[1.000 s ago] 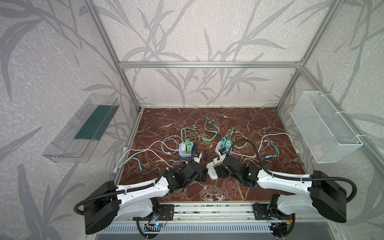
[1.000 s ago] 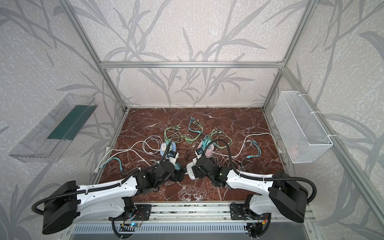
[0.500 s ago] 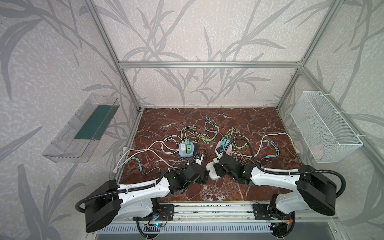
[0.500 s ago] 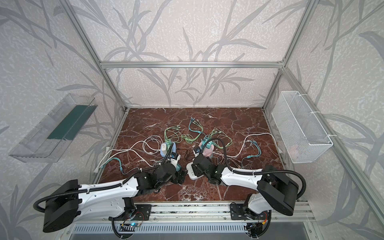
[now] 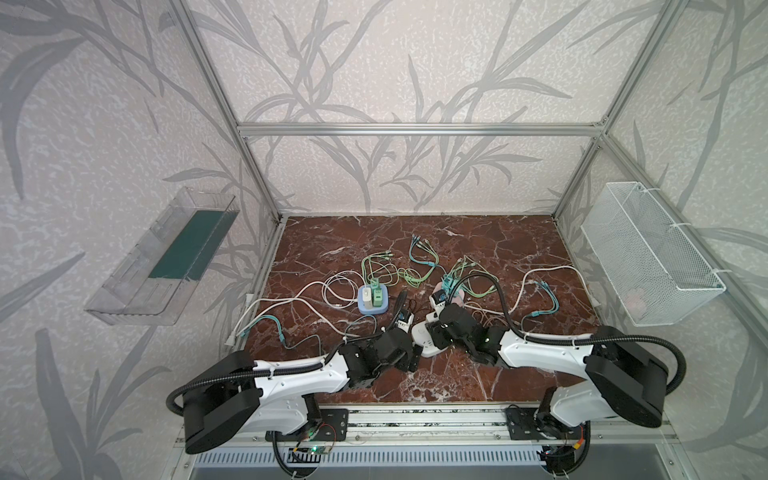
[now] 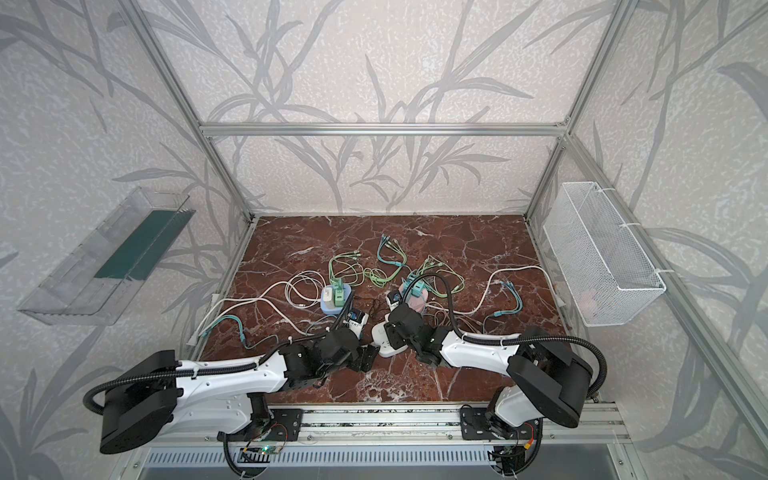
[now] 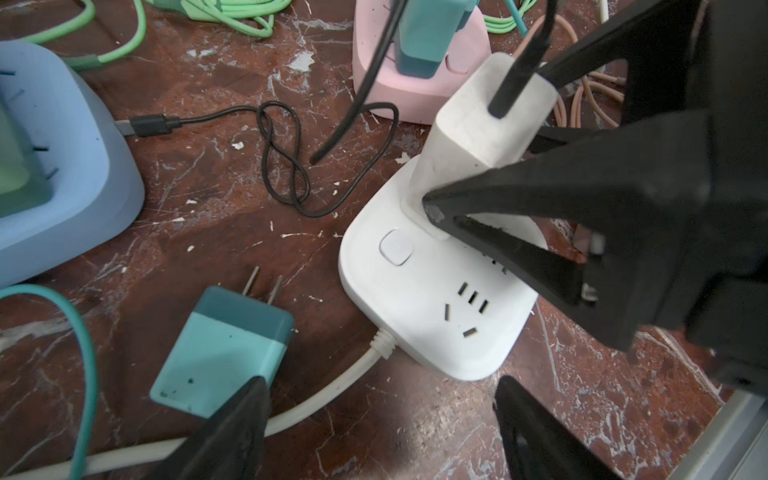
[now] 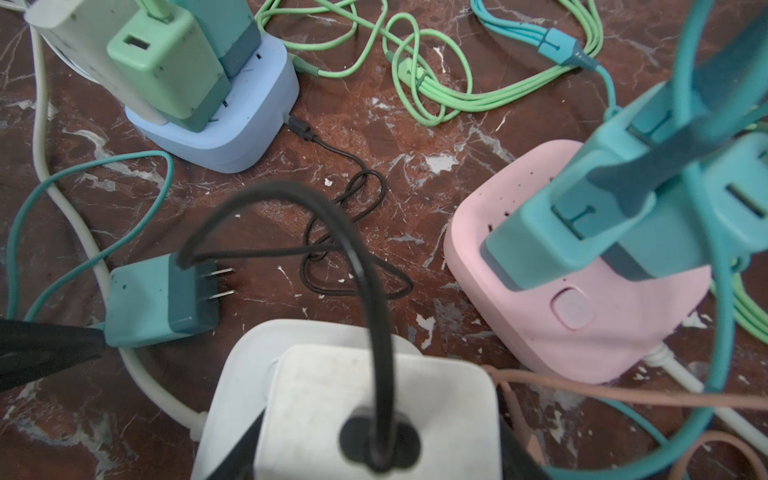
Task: Pull the plug off the socket
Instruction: 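Move the right gripper onto the white charger while the left gripper holds the strip, then close the right gripper on the white charger in the white strip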
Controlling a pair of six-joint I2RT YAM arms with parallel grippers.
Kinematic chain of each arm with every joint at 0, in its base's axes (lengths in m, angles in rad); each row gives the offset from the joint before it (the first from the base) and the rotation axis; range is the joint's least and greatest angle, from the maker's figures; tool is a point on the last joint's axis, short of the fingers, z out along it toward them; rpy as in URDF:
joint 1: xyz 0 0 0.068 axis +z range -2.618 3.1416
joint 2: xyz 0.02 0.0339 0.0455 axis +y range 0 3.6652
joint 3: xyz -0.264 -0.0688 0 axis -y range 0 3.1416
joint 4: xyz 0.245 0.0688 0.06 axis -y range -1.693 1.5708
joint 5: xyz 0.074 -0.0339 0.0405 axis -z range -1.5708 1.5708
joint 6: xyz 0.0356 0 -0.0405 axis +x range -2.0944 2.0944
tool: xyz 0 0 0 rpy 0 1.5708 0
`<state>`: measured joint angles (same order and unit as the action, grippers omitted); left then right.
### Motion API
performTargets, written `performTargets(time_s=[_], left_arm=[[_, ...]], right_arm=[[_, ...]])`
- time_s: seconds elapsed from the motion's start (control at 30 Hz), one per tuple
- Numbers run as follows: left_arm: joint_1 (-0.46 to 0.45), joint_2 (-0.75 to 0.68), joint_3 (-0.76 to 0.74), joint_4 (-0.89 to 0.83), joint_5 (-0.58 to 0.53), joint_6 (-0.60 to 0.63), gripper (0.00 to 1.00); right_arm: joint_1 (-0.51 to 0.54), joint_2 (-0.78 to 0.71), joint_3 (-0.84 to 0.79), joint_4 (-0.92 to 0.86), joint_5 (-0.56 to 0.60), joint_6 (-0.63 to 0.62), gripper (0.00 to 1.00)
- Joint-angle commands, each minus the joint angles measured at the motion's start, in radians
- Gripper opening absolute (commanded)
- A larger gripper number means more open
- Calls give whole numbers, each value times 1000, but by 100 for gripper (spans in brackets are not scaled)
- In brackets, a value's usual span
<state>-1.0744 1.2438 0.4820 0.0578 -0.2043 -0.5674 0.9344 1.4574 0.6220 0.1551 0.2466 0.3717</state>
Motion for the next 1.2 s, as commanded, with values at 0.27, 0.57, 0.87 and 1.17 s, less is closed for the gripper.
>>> performTargets(time_s=[0.27, 0.57, 0.87, 1.17], left_arm=[[15, 56, 26, 101, 49, 0, 80], [49, 110, 39, 122, 123, -39, 72], [71, 156, 47, 147, 137, -62, 67], [93, 208, 58, 182, 174, -85, 62]], right_arm=[[-3, -14, -18, 26, -51, -4, 46], [-3, -61, -60, 14, -46, 34, 40], [7, -98, -83, 11, -23, 42, 38], [45, -105, -76, 0, 35, 29, 38]])
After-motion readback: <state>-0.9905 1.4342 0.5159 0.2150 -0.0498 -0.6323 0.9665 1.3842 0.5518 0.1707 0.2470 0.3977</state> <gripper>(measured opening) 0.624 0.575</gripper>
